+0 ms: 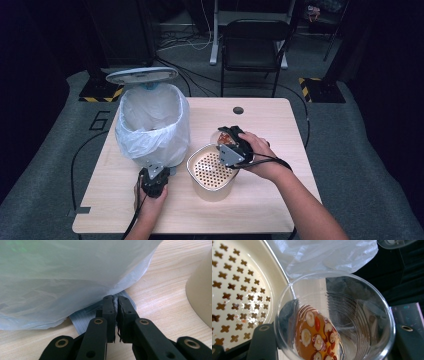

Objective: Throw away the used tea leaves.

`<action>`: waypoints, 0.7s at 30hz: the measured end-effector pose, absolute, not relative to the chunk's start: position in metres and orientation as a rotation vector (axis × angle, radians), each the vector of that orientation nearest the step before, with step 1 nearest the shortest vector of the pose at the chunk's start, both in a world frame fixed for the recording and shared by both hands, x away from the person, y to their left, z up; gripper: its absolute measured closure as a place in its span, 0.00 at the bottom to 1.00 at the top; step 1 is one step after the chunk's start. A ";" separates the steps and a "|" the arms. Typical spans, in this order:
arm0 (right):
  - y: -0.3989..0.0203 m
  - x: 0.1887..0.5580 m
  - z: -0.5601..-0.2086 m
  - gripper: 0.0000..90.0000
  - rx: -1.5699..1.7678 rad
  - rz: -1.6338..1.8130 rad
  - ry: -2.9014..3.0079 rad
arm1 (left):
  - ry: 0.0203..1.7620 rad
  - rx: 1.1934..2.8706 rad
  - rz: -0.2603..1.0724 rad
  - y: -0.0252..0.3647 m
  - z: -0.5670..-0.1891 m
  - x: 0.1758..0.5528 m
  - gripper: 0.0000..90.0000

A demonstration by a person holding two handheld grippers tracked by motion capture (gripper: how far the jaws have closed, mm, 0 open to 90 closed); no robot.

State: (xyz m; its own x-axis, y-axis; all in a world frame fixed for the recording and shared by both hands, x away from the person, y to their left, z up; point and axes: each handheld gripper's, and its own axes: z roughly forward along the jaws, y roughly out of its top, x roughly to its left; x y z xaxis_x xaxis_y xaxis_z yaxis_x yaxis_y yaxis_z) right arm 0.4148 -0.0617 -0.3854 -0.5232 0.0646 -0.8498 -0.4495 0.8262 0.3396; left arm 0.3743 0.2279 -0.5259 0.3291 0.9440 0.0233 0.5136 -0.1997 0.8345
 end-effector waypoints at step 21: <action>-0.046 0.398 -0.410 0.40 -0.686 0.173 1.689 | 1.287 1.842 0.725 0.228 -0.526 0.375 0.94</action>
State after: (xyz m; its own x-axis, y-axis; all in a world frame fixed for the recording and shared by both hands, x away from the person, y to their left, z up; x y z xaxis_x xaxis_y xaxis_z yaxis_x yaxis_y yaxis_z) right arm 0.3976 -0.0459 -0.4101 -0.0807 -0.3430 -0.9359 -0.5258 0.8123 -0.2523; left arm 0.3746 0.2284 -0.5259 0.3302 0.9435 0.0264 0.5115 -0.2024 0.8351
